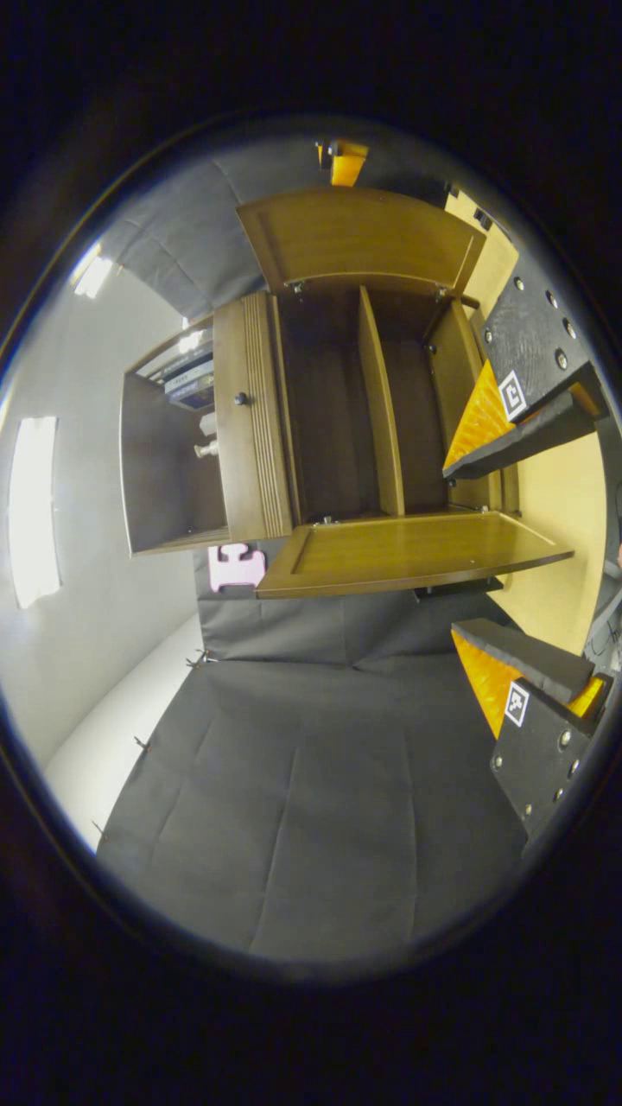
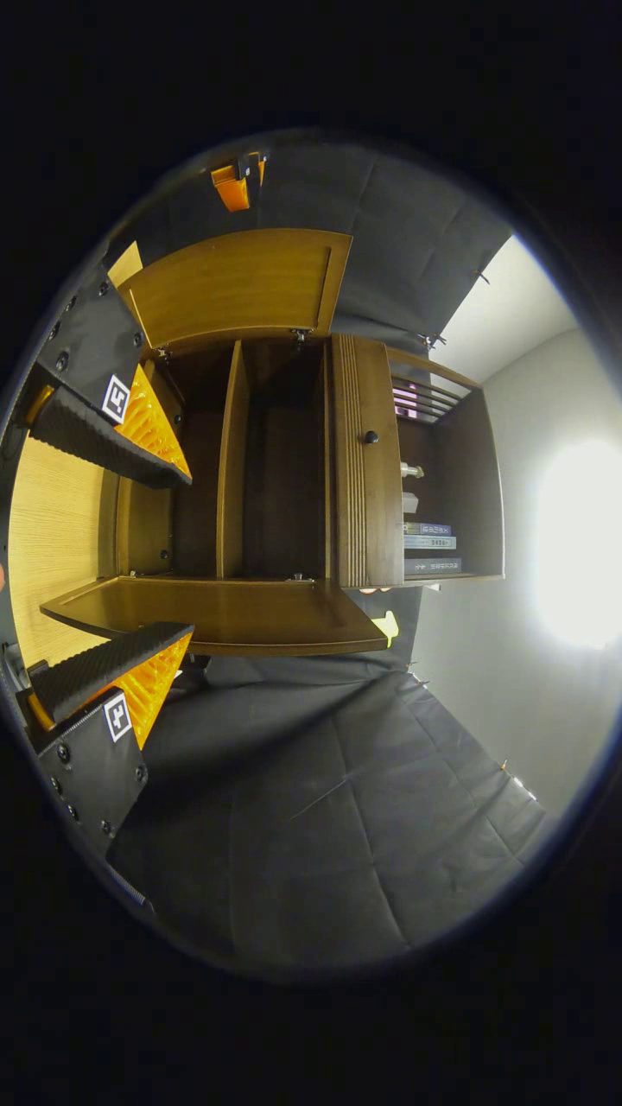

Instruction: Open the right door of the double-door shoe cabinet with the right hand, and open the left door with the left hand.

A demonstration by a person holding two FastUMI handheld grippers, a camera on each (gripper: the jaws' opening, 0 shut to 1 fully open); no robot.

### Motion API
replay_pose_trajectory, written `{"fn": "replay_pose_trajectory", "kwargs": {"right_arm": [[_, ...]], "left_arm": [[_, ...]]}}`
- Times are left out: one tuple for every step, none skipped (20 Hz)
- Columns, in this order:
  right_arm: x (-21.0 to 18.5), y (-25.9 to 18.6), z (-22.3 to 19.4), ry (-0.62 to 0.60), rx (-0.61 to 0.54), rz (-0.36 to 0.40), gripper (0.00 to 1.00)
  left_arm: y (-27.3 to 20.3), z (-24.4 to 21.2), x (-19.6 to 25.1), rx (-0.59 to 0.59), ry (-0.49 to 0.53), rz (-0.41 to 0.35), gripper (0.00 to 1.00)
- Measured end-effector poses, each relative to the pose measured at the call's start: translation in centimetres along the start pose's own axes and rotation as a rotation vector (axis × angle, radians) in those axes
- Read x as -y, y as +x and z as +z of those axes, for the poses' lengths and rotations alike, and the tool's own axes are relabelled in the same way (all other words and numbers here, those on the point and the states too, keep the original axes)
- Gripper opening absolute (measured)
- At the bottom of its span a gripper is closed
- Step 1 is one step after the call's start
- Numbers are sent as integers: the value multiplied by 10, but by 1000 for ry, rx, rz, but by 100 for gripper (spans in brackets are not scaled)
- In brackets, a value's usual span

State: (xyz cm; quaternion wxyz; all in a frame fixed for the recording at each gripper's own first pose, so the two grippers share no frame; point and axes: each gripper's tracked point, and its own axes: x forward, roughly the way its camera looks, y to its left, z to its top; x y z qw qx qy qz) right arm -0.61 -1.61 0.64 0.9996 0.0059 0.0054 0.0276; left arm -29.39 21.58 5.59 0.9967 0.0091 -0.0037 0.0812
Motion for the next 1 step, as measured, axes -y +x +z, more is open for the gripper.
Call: {"fn": "replay_pose_trajectory", "kwargs": {"right_arm": [[0, 1, 0, 1, -1, 0, 97]], "left_arm": [[0, 0, 0, 0, 0, -3, 94]]}}
